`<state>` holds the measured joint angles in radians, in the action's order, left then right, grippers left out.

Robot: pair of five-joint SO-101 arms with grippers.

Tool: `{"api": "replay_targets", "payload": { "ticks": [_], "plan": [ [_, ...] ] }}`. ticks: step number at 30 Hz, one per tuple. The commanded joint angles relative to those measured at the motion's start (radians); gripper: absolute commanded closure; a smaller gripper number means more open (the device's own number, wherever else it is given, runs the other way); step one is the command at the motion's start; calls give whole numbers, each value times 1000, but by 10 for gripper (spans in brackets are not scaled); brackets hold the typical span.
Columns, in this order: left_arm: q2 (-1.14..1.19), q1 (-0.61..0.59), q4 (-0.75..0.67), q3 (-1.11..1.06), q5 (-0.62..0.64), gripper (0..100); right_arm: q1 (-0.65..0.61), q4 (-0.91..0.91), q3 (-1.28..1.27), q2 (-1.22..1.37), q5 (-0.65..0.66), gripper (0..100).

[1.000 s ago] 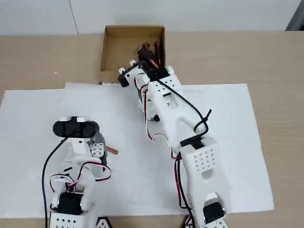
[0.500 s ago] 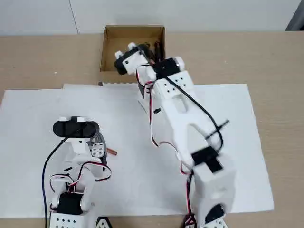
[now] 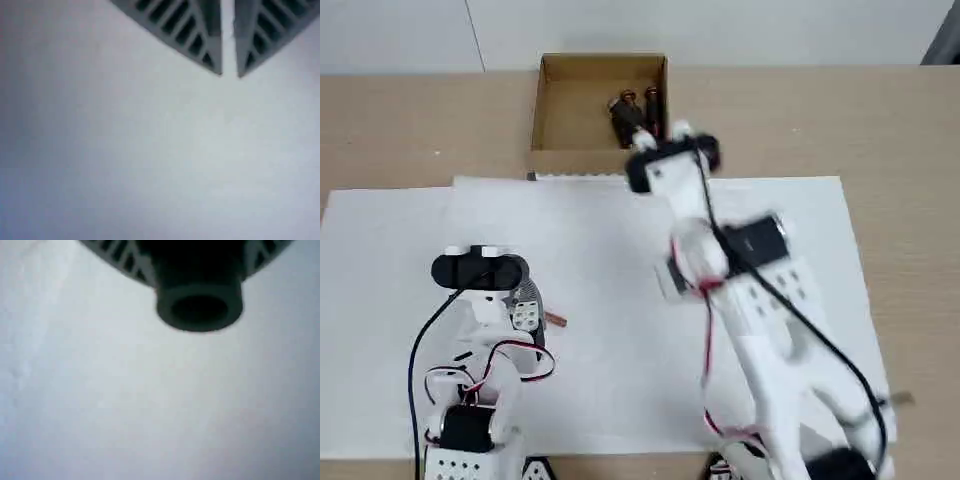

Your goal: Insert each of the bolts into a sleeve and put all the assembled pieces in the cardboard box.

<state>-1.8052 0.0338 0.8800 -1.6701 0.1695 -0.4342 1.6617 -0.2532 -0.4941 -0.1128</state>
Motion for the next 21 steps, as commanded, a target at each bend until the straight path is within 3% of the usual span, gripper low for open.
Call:
{"api": "replay_targets", "payload": {
  "ticks": [1, 7, 15, 21],
  "plan": [
    [-8, -8, 14, 104, 5, 994, 90, -8, -126, -189, -37, 995],
    [-8, -8, 203, 277, 2, 994, 237, -105, -324, -374, -32, 995],
    [-6, -8, 496, 536, 0, 994, 320, -219, -526, -498, -38, 995],
    [61, -8, 535, 653, 5, 994, 369, -217, -594, -601, -38, 995]
  ]
}}
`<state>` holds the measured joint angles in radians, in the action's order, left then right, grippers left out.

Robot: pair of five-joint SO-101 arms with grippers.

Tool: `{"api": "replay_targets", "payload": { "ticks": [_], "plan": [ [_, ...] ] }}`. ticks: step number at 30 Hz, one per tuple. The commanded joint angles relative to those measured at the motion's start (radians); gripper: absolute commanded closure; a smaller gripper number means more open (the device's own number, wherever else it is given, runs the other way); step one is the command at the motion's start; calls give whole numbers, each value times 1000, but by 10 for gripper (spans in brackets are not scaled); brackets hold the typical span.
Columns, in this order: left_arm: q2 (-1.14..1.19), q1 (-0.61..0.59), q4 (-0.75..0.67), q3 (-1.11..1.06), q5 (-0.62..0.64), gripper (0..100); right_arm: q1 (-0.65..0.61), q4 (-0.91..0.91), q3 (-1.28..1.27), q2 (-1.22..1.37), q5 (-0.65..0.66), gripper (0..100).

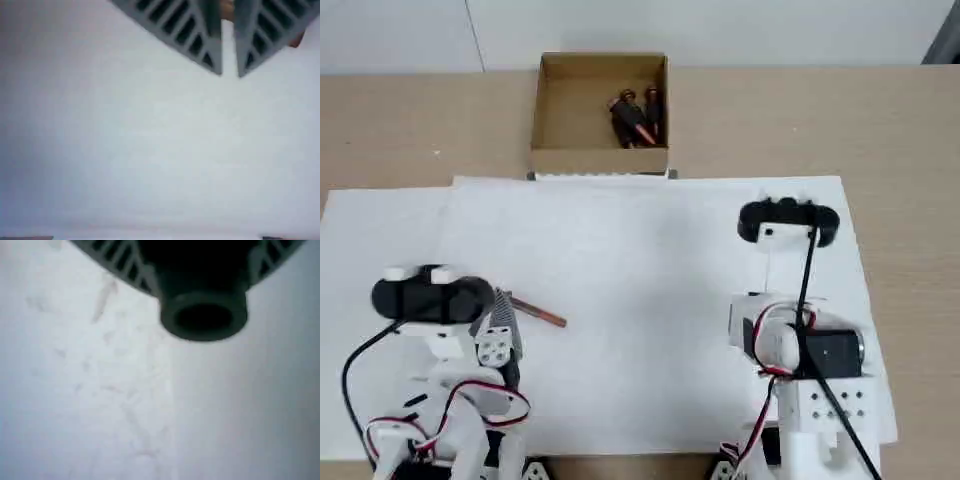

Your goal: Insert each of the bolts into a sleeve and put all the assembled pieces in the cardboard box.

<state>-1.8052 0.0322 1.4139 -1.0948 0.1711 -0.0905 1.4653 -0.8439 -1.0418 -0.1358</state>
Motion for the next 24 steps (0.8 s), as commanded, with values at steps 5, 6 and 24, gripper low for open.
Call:
{"api": "replay_targets", "payload": {
  "ticks": [5, 6, 24],
  "plan": [
    [315, -6, 3, 232, 57, 994, 39, -21, -9, -111, -15, 995],
    [376, -6, 5, 272, 80, 994, 39, -21, -9, -119, -15, 995],
    [1200, -118, 161, 516, 520, 994, 41, -13, -9, -133, -15, 995]
  ]
}}
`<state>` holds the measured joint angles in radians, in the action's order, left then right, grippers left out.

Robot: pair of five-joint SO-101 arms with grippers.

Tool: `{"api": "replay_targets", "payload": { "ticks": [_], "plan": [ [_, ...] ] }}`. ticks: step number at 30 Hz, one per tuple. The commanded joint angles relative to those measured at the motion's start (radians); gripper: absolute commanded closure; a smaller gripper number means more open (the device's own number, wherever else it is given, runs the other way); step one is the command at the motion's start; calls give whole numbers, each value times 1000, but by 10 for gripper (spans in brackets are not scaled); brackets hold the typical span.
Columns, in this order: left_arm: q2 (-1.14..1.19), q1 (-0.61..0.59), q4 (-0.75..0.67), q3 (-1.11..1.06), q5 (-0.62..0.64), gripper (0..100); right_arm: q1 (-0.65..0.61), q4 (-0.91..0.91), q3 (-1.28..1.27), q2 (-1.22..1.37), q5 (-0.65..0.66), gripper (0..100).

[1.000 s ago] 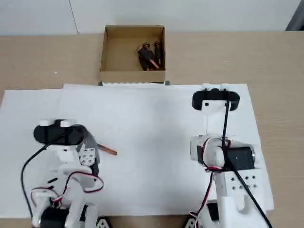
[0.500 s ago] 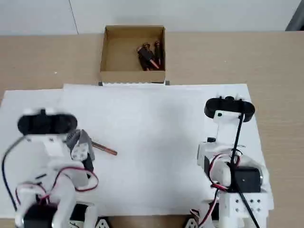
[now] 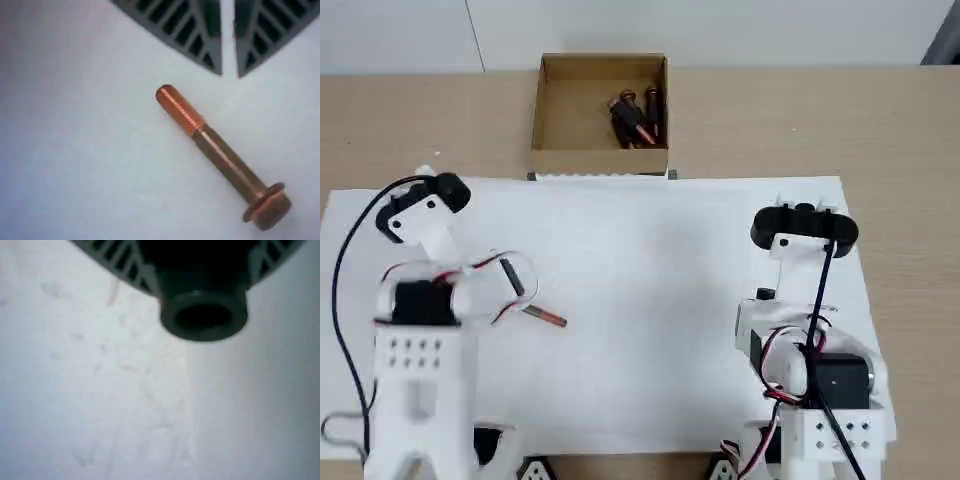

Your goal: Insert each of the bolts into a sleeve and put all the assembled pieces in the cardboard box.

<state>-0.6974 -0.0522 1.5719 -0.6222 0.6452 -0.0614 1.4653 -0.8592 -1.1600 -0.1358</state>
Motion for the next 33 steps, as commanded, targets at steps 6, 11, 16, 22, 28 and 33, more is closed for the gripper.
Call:
{"api": "replay_targets", "payload": {
  "ticks": [6, 11, 16, 22, 28, 33],
  "plan": [
    [245, -49, -29, 45, 78, 994, 8, -16, 6, -15, -15, 995],
    [276, -43, -117, 44, 78, 993, 7, -16, 6, -15, -15, 995],
    [281, -21, -176, 39, 77, 991, 5, -19, 6, -15, -15, 995],
    [282, 69, -190, 36, 78, 870, 4, -21, 6, -8, -15, 995],
    [334, 69, -186, 35, 78, 838, 4, -21, 5, -8, -12, 995],
    [474, 69, -190, 45, 104, 837, 4, -21, 5, -8, -11, 995]
  ]
}}
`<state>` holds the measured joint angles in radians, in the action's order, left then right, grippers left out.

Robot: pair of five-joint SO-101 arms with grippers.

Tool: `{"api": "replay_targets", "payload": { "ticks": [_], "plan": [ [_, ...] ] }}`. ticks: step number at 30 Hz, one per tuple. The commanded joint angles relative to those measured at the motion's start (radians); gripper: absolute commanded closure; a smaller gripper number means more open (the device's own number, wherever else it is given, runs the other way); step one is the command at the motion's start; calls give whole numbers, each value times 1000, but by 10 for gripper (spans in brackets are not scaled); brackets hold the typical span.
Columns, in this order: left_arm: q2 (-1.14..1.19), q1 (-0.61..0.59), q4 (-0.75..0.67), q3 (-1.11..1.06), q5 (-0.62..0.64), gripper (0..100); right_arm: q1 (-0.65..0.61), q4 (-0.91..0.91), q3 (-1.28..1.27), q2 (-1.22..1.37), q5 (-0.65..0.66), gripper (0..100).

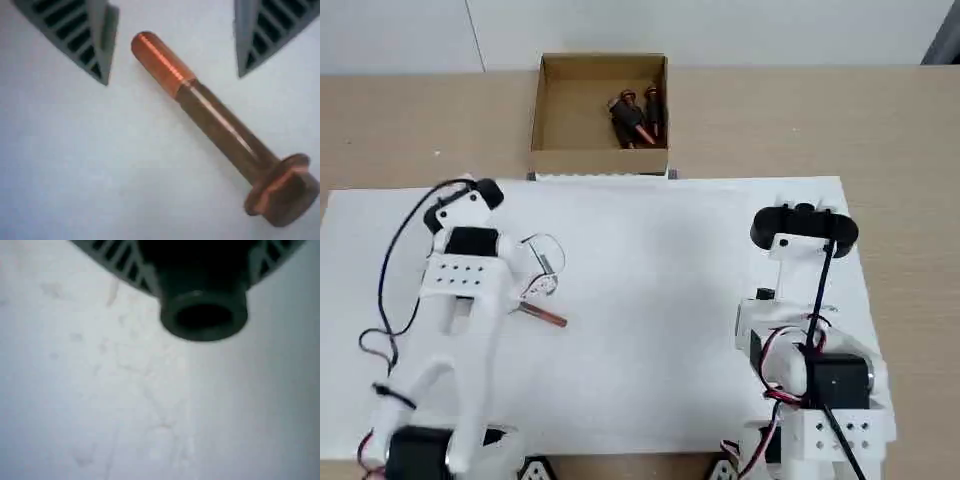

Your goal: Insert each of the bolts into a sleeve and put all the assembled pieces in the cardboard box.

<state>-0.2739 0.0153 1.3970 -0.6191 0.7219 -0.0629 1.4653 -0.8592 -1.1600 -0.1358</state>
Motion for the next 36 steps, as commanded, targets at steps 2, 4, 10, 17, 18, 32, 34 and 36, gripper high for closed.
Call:
{"api": "replay_targets", "payload": {
  "ticks": [2, 4, 10, 17, 18, 32, 34, 36],
  "plan": [
    [100, 2, -26, 50, 37, 837, 5, -21, -9, -8, -11, 995],
    [137, 0, -28, 65, 37, 837, 5, -31, -23, -13, -9, 995],
    [175, -25, -34, 111, 38, 837, 5, -42, -31, -15, -9, 995],
    [183, -89, -46, 110, 34, 837, 5, -42, -31, -15, -9, 995],
    [183, -89, -49, 105, 34, 837, 5, -42, -31, -15, -9, 995],
    [181, -91, -92, 22, 34, 837, 5, -93, -31, -13, -9, 995],
    [181, -92, -112, 16, 34, 837, 5, -90, -31, -12, -9, 995],
    [181, -92, -127, 16, 34, 839, 5, -85, -31, -12, -9, 995]
  ]
}}
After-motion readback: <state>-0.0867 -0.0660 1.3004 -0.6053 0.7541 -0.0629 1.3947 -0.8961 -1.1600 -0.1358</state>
